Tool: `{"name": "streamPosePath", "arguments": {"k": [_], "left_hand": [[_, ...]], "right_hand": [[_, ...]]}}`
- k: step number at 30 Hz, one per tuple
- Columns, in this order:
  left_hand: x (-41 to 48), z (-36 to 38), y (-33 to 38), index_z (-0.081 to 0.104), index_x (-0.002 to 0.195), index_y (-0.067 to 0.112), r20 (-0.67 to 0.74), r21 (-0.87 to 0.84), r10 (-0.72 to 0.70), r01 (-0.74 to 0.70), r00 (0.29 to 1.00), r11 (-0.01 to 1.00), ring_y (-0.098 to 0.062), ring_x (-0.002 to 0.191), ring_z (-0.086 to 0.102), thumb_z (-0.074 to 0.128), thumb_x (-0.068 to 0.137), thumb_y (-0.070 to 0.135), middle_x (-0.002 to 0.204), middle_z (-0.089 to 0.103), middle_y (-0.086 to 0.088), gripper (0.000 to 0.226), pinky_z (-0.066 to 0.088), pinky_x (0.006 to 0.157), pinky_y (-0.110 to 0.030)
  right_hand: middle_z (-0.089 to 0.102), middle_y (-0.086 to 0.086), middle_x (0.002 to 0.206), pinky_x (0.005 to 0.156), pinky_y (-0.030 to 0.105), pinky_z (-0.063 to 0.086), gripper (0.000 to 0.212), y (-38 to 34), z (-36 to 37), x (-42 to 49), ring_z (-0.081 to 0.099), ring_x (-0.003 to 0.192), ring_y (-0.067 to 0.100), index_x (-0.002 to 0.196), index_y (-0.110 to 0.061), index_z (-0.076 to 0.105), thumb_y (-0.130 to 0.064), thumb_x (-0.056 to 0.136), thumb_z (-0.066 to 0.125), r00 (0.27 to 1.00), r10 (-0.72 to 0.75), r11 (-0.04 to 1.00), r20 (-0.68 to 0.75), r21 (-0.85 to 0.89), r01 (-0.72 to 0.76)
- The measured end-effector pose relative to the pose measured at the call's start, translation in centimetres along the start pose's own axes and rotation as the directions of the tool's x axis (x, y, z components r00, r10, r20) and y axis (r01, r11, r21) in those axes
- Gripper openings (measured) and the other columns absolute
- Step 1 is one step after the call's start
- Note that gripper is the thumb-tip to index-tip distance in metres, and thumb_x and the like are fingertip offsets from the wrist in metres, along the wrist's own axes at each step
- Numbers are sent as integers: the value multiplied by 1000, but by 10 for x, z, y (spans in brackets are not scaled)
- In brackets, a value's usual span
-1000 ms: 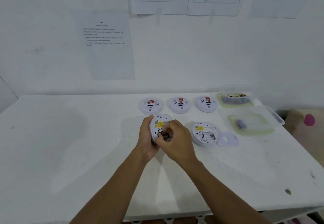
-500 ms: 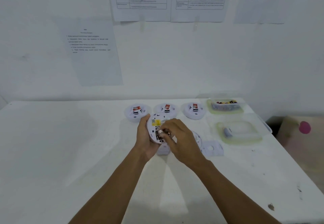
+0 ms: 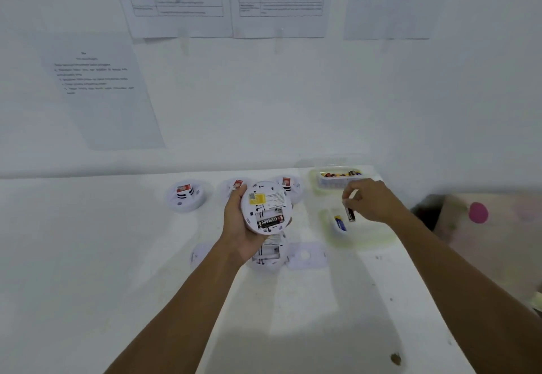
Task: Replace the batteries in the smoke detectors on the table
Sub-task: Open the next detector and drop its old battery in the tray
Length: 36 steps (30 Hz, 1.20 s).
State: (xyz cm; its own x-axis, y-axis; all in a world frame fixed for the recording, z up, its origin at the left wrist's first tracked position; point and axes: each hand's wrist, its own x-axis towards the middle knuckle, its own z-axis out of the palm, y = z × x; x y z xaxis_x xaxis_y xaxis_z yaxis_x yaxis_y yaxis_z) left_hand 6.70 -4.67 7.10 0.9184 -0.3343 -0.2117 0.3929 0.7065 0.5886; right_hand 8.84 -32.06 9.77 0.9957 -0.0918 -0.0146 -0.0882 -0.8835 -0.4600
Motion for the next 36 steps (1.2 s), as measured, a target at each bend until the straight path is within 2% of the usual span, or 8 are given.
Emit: {"name": "streamPosePath", "arguments": {"k": [4,12,18,22,25,28,32,36], "left_hand": [[7,10,-15,59,132,10,3,9,-35,35,999,999,-44,123,52,47,90,48,135,57,-23,58,53,84,-49],[11,19,-30,62,126,10,-10,-51,-70,69,998,996,-44,130,48,45,93,49,133,59,-23,54,49,91,-54],[9,26,-34,59,131,10,-4,-67,-47,46,999,997,-44,126,51,47,91,50,133,58,-24,58,47,94,-56],[10,27,-36,55,136,11,10,-70,-24,25,1000,997,-42,129,50,50,86,57,136,57,-22,68,48,97,-56],[9,28,-40,59,132,10,-32,-71,-11,9,999,997,-39,127,52,46,91,56,132,60,-22,62,39,108,-55],[8,25,-43,58,134,11,-79,-45,25,-28,997,999,-38,127,53,42,95,55,132,61,-21,61,39,109,-49],[3,24,-47,62,127,12,-115,4,75,-75,991,997,-34,115,57,40,96,55,127,64,-19,57,47,90,-42],[1,26,-53,70,113,15,-134,67,121,-113,983,991,-29,99,64,40,96,55,111,71,-15,53,49,81,-38]], "right_hand": [[69,-6,75,73,31,54,10,15,15,8,66,72,15,70,-32,65,-33,79,70,993,60,991,107,-125,-46],[72,-3,77,80,38,58,14,24,23,9,70,73,17,73,-31,65,-24,85,62,989,70,998,132,-10,-69],[72,-8,76,66,29,55,11,14,6,-8,67,74,12,86,-31,65,-25,90,57,1000,-7,992,13,126,6],[71,-7,74,63,20,50,11,-23,4,-42,63,64,9,83,-20,69,-14,89,62,980,-178,881,-93,429,201],[70,-8,82,63,6,41,8,-45,23,-64,59,64,-1,80,-16,71,-12,85,68,960,-243,829,-137,484,279],[66,-10,90,65,4,42,6,-51,48,-75,61,73,-5,85,-17,73,-12,85,69,965,-173,812,-197,525,253],[66,-6,95,71,1,42,11,-60,65,-85,61,80,-6,89,-15,74,-7,87,65,965,-57,793,-257,575,200],[67,-3,99,76,10,45,9,-69,72,-91,61,88,2,92,-12,70,-12,90,62,985,94,696,-145,717,39]]}}
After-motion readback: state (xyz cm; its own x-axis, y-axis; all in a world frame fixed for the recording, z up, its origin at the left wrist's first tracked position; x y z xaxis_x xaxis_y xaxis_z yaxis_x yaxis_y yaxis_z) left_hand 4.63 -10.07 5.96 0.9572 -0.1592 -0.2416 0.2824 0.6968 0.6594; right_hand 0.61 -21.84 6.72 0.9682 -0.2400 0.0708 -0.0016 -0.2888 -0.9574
